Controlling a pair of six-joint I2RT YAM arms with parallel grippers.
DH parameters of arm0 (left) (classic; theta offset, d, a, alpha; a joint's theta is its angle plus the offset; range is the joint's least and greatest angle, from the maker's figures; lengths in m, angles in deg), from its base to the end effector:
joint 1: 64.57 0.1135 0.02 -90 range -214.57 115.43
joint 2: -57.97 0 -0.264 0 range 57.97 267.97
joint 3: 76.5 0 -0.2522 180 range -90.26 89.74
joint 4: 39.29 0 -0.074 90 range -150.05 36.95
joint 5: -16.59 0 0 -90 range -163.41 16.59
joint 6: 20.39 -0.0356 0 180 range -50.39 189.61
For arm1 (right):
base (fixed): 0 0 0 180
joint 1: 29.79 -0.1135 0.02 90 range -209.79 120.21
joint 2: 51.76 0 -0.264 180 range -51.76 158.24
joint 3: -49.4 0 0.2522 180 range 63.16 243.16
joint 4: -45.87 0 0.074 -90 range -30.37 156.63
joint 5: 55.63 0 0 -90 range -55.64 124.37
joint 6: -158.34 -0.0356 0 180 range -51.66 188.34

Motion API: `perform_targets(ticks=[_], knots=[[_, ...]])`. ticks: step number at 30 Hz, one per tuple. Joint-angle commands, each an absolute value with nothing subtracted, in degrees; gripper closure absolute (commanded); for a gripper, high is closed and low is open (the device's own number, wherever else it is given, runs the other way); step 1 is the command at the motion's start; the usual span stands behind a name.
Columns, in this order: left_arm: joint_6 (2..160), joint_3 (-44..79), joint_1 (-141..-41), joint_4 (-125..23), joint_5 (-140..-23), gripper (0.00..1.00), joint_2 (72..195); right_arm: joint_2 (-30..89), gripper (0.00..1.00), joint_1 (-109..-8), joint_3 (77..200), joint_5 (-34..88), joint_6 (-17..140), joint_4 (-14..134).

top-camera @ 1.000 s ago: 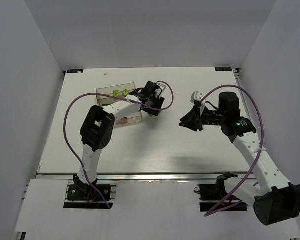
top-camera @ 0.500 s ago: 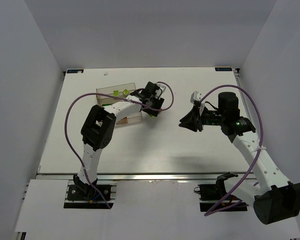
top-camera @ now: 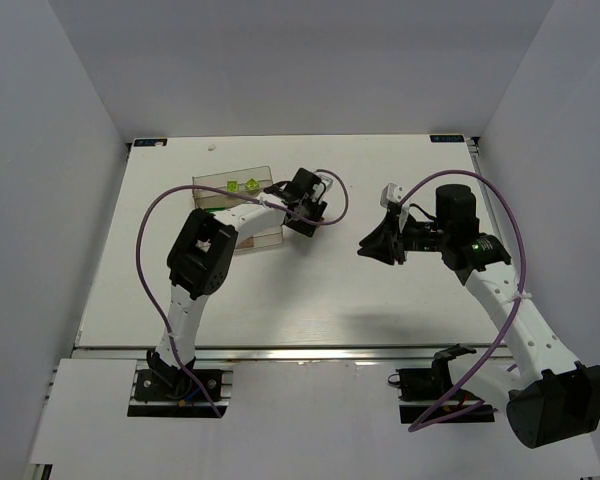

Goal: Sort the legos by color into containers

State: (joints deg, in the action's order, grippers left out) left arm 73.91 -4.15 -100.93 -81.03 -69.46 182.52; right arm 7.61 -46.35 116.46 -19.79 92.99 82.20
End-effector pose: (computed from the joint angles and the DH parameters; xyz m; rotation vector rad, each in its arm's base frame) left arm 0.3784 -0.2755 0.1641 0.6938 2.5058 -0.1695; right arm 0.2014 0.0900 0.3290 -1.1875 1.5487 0.8743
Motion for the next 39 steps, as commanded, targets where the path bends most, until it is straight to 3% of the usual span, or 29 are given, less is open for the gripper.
perform_targets(ticks=[1, 6, 13, 20, 29, 39], knots=[[73.6, -6.0, -101.1, -80.9, -70.9, 0.46, 182.0, 8.0, 0.69, -46.1, 116.9, -21.2, 93.7, 82.0], [74.1, -6.9, -101.1, -81.4, -73.1, 0.59, 181.4, 7.9, 0.69, -46.1, 116.9, -21.3, 93.7, 82.0], [74.4, -6.9, -101.1, -81.3, -77.6, 0.92, 177.1, 7.9, 0.69, -45.9, 116.9, -21.6, 93.6, 82.0], [75.4, -3.9, -99.6, -77.6, -78.9, 0.99, 170.0, 8.3, 0.69, -45.9, 116.9, -21.6, 93.4, 82.0], [83.7, -0.8, -86.0, -69.7, -86.4, 0.99, 165.5, 8.6, 0.69, -45.9, 116.9, -21.2, 93.4, 81.9], [79.7, -8.8, -82.8, -70.8, -70.3, 0.95, 169.5, 7.7, 0.69, -45.9, 116.9, -22.6, 93.1, 82.1]])
